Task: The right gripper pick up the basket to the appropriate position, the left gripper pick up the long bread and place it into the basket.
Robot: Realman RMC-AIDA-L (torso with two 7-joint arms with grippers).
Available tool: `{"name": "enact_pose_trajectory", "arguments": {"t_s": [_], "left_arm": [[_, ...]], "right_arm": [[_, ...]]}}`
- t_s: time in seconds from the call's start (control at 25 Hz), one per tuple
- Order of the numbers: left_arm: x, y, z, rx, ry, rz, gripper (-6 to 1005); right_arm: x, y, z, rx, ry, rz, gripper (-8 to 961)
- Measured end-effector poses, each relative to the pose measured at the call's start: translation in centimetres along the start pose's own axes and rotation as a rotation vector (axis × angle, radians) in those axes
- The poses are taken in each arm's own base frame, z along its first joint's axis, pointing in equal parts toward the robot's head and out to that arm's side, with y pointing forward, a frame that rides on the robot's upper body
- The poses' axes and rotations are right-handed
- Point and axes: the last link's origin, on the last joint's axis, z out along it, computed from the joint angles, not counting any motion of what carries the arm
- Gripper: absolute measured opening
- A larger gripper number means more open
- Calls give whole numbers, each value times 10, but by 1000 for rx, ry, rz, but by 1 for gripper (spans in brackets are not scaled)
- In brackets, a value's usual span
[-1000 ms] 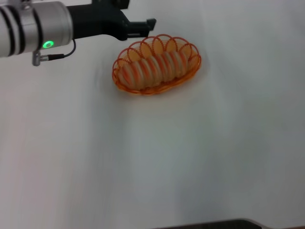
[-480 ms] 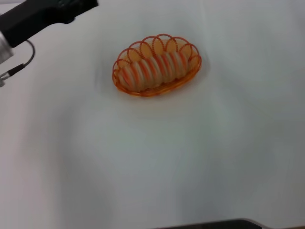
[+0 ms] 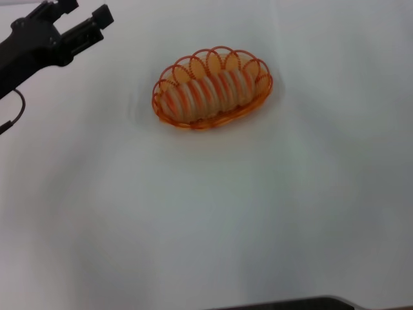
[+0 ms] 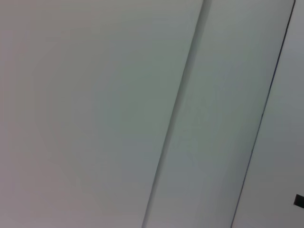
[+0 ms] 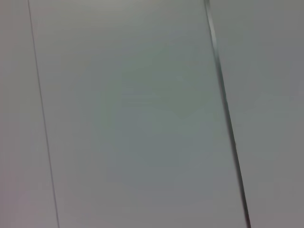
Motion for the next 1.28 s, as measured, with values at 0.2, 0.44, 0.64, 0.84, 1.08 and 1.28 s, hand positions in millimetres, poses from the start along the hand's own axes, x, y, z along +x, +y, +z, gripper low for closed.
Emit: {"name": "enact_pose_trajectory", "arguments": {"t_s": [0.2,0.44,0.64,0.84,1.08,1.28], "left_arm": [[-5,0,-13,20,10,35,873],[-17,1,-17,22,-3,30,872],[-27,1,-20,41,-15,29,872],[-37,-2,-25,78,-12,37,872],[-47,-3,-32,112,-15,46,871],[-58,-2,-41,59,-111,39,871]], "right_arm": [[8,4,-6,-7,-8,-15,839],[20,13,-15,-20,-26,-59,839],[34,19,-21,-12,-17,-65,838],[50,28,-27,3,-4,-76,838],[67,37,-36,13,20,-63,839],[82,49,-47,-29,85,-50,839]]}}
